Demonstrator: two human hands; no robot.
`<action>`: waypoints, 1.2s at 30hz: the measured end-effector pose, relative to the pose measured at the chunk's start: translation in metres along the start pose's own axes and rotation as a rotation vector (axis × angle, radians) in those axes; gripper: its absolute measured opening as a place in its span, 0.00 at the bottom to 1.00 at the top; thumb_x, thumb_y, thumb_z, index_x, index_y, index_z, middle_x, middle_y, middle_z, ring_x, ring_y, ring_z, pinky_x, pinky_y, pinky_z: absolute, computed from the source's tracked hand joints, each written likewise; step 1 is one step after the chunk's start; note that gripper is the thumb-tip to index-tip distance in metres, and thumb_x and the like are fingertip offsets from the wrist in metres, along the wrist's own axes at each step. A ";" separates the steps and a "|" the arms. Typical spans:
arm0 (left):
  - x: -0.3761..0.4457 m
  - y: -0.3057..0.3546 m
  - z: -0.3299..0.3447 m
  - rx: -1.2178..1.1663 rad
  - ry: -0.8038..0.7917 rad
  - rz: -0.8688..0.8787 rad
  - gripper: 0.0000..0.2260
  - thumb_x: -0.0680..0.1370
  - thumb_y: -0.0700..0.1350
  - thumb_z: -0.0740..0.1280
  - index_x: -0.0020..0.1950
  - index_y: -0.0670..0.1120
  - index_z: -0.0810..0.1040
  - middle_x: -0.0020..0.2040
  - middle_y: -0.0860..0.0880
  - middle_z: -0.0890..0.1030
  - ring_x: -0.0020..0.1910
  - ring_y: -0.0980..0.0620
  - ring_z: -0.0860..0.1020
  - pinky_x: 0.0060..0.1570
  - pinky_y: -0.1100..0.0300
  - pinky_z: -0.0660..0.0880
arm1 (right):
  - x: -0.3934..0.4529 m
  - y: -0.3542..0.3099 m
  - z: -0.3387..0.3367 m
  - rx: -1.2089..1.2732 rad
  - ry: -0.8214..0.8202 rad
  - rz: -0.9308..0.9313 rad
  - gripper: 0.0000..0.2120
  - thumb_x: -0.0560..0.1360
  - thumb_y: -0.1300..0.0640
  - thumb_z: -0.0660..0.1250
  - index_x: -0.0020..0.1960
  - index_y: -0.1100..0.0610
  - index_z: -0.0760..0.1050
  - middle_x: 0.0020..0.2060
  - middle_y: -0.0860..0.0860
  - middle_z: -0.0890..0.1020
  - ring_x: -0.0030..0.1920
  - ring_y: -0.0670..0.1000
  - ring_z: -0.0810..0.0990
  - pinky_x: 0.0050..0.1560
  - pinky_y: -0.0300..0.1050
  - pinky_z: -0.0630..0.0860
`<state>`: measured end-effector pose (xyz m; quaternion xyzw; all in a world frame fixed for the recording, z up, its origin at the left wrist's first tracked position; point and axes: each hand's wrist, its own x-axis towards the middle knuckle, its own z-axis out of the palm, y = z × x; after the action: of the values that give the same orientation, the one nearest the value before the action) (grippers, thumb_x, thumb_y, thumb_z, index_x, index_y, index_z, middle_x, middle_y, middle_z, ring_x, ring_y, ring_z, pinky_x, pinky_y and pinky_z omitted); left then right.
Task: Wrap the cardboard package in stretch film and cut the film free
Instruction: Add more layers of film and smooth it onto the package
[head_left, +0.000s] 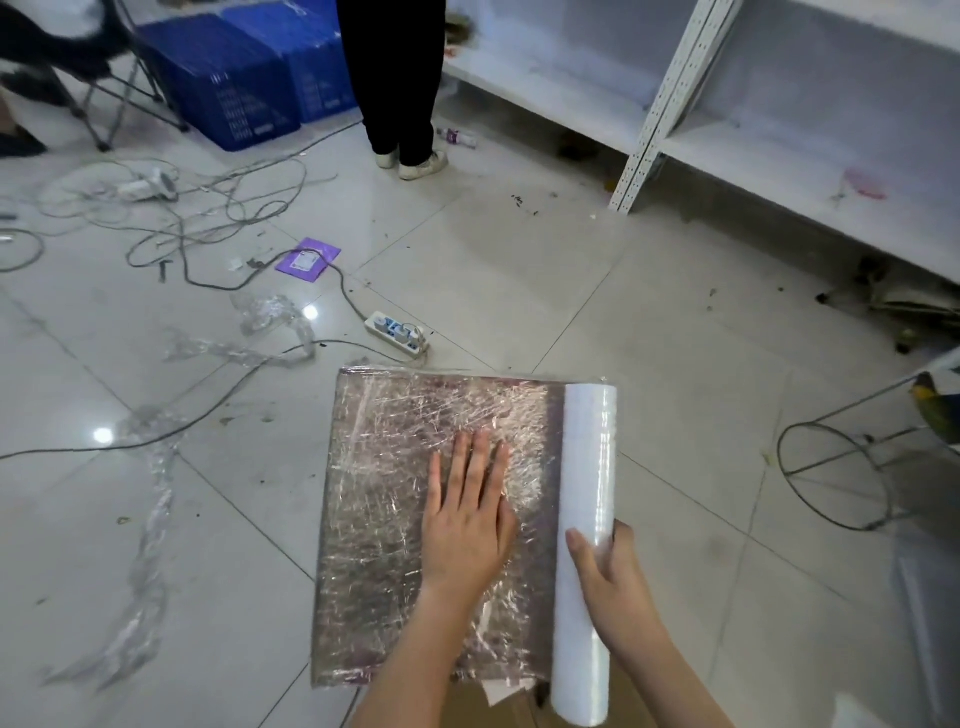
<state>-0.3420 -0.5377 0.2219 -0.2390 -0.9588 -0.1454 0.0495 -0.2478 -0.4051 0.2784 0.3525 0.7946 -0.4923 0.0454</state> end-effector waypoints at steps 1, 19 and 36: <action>-0.002 -0.002 -0.001 0.003 0.013 0.005 0.25 0.83 0.52 0.42 0.76 0.44 0.60 0.77 0.43 0.58 0.76 0.45 0.55 0.75 0.45 0.45 | -0.001 0.000 0.001 -0.006 0.015 -0.006 0.17 0.75 0.45 0.64 0.58 0.53 0.64 0.47 0.46 0.76 0.46 0.45 0.78 0.45 0.46 0.75; -0.006 0.001 0.000 0.020 0.052 0.007 0.24 0.83 0.53 0.43 0.76 0.46 0.60 0.77 0.45 0.58 0.76 0.46 0.55 0.73 0.43 0.51 | 0.023 0.013 -0.025 0.029 0.157 -0.039 0.32 0.65 0.49 0.78 0.57 0.54 0.61 0.46 0.47 0.72 0.47 0.50 0.75 0.45 0.43 0.72; 0.091 -0.009 -0.059 0.207 0.035 -0.301 0.24 0.80 0.56 0.47 0.59 0.45 0.78 0.55 0.45 0.77 0.57 0.44 0.73 0.69 0.45 0.56 | 0.031 0.033 -0.041 0.149 -0.073 -0.088 0.13 0.76 0.50 0.65 0.56 0.53 0.66 0.47 0.47 0.76 0.47 0.42 0.77 0.42 0.35 0.73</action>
<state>-0.4251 -0.5227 0.2910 -0.0841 -0.9926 -0.0557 0.0681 -0.2400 -0.3470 0.2619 0.3012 0.7683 -0.5641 0.0265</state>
